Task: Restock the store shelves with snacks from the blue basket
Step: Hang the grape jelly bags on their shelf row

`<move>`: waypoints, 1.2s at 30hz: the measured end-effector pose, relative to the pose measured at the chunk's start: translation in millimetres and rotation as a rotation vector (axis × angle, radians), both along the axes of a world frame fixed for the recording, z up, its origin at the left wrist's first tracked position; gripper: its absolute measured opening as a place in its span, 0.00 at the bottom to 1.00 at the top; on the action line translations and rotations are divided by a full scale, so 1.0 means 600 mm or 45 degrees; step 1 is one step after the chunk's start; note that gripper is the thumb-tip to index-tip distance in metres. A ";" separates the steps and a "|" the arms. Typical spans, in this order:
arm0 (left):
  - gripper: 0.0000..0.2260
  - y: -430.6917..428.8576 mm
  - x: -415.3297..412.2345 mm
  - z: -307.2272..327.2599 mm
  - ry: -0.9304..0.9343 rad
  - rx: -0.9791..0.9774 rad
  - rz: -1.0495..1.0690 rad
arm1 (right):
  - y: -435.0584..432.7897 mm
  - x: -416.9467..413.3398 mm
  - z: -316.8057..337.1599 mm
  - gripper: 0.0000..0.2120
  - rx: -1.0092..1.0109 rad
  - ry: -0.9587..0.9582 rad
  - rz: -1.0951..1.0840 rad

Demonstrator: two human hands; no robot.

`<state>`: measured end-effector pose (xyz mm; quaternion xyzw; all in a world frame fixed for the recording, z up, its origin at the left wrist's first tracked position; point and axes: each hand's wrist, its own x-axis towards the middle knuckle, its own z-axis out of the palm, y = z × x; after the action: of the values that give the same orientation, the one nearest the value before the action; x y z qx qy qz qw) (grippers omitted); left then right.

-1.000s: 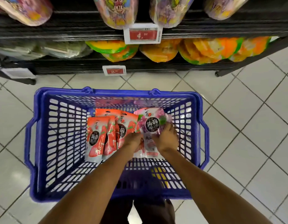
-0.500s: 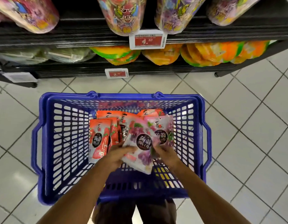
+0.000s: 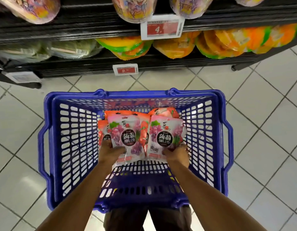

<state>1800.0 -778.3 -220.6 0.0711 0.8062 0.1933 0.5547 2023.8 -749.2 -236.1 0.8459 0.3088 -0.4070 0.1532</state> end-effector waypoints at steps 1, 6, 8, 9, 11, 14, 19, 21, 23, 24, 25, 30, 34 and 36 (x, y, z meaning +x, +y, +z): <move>0.13 0.002 0.001 0.001 -0.009 -0.031 -0.071 | 0.000 0.003 -0.004 0.34 -0.011 0.029 0.041; 0.21 0.015 0.033 0.000 0.038 -0.187 -0.112 | 0.005 -0.002 -0.005 0.13 0.094 0.400 -0.302; 0.20 0.024 0.044 0.013 -0.064 -0.220 -0.001 | 0.011 -0.004 0.004 0.18 0.134 0.562 -0.353; 0.26 0.026 0.045 0.019 -0.122 -0.220 0.035 | 0.016 -0.003 0.012 0.21 0.151 0.607 -0.319; 0.37 0.031 0.039 0.039 -0.182 -0.185 0.017 | 0.028 0.004 0.036 0.25 0.207 0.664 -0.287; 0.46 0.042 0.018 0.109 -0.281 -0.088 -0.003 | 0.046 0.021 0.097 0.16 0.300 0.729 -0.400; 0.58 0.062 -0.023 0.295 -0.346 0.090 0.035 | 0.078 0.044 0.285 0.12 0.412 0.987 -0.494; 0.55 0.071 -0.037 0.388 -0.331 0.181 0.010 | 0.088 0.047 0.388 0.15 0.453 1.069 -0.527; 0.44 0.079 -0.052 0.491 -0.310 0.267 -0.004 | 0.101 0.042 0.505 0.22 0.468 1.142 -0.509; 0.34 0.082 -0.060 0.546 -0.310 0.326 -0.020 | 0.108 0.038 0.567 0.22 0.487 1.174 -0.471; 0.26 0.086 -0.068 0.604 -0.310 0.383 -0.042 | 0.115 0.032 0.629 0.22 0.514 1.194 -0.431; 0.23 0.102 -0.104 0.913 -0.340 0.682 -0.074 | 0.144 0.000 0.928 0.09 0.789 1.313 -0.327; 0.32 0.107 -0.122 1.124 -0.332 0.941 0.041 | 0.176 -0.036 1.136 0.07 1.008 1.443 -0.169; 0.35 0.109 -0.135 1.213 -0.281 1.095 0.074 | 0.196 -0.051 1.229 0.09 1.134 1.487 -0.082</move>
<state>1718.9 -712.7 507.0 0.2514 0.5900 0.5331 0.5519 1993.0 -631.9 501.5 0.4819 0.4511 -0.6317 -0.4065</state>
